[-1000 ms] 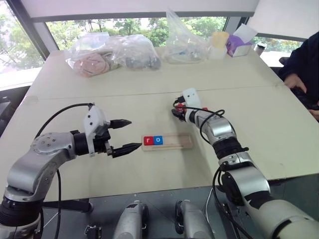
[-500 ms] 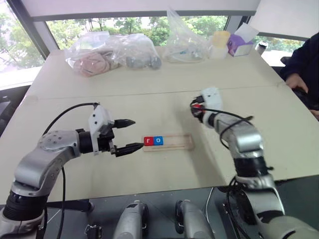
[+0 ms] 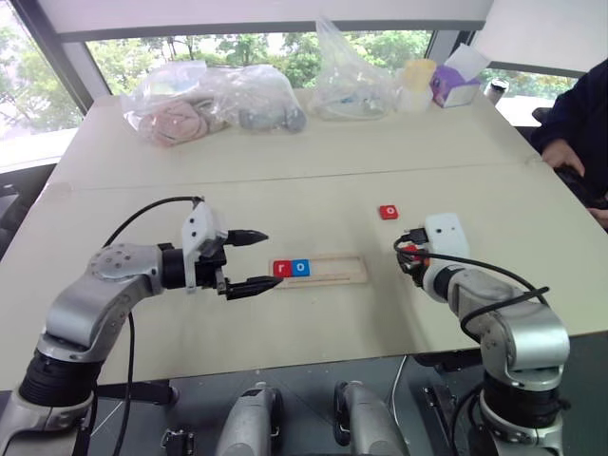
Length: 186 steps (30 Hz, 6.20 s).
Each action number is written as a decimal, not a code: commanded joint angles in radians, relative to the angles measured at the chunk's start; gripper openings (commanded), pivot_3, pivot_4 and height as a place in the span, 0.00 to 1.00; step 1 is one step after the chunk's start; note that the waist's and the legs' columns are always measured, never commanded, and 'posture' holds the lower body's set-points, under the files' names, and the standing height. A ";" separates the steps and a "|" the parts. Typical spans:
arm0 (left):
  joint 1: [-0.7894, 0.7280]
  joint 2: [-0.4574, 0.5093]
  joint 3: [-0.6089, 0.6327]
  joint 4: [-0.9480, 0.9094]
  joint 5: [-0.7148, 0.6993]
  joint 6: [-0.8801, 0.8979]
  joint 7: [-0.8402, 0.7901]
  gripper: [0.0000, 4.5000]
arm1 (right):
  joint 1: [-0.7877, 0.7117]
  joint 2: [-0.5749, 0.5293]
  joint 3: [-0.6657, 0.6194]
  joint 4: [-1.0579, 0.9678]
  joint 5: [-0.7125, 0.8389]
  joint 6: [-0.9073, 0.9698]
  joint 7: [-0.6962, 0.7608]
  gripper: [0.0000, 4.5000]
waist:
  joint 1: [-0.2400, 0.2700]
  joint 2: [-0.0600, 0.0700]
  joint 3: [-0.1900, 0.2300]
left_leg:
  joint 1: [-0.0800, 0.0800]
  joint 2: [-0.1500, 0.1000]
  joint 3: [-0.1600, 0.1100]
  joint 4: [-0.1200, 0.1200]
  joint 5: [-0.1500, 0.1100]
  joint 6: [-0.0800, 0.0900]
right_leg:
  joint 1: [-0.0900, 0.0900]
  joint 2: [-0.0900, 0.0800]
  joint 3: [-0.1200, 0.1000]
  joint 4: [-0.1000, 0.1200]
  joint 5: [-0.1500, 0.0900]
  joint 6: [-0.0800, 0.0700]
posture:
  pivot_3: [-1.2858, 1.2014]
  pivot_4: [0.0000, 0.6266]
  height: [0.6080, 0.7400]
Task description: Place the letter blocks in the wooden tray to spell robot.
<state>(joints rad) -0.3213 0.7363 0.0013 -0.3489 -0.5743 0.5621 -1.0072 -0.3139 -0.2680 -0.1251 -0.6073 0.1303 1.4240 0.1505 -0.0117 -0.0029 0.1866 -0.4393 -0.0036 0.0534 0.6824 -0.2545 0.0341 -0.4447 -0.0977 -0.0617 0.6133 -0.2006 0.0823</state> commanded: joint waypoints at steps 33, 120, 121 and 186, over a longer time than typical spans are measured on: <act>-0.007 0.015 0.019 -0.035 0.013 -0.019 0.022 1.00 | -0.180 -0.658 0.282 0.719 0.044 -1.202 1.116 0.99 | 0.000 -0.003 0.002 | 0.001 0.000 0.001 0.002 -0.001 0.002 | 0.002 0.000 0.000 0.000 -0.001 0.002 | 0.52 0.24 0.89; 0.100 0.090 0.059 -0.143 -0.014 -0.002 0.068 1.00 | -0.501 -0.221 0.492 0.980 -0.118 -1.237 1.162 0.92 | 0.016 -0.002 0.002 | 0.005 0.000 0.001 0.001 0.000 0.000 | 0.004 0.000 0.001 0.002 0.000 0.000 | 0.52 0.24 0.89; 0.098 0.090 0.059 -0.143 -0.015 0.000 0.069 1.00 | -0.501 -0.220 0.492 0.980 -0.118 -1.236 1.162 0.99 | 0.016 -0.002 0.002 | 0.005 0.000 0.001 0.001 0.000 0.000 | 0.004 0.000 0.001 0.002 0.000 0.000 | 0.52 0.24 0.89; 0.080 0.063 0.024 -0.133 0.007 -0.009 0.059 1.00 | -0.413 -0.042 -0.023 0.768 -0.095 -0.585 0.195 0.99 | -0.002 -0.002 0.003 | 0.004 0.000 0.001 0.000 0.002 -0.003 | 0.002 0.000 0.002 0.003 0.001 -0.001 | 0.52 0.24 0.89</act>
<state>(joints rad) -0.2308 0.7933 0.0211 -0.4743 -0.5767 0.5743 -0.9392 -0.6924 -0.3294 -0.1072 0.1720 0.0067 0.8157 0.3896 -0.0138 -0.0047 0.1892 -0.4348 -0.0033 0.0548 0.6821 -0.2527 0.0311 -0.4425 -0.0979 -0.0598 0.6167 -0.1999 0.0815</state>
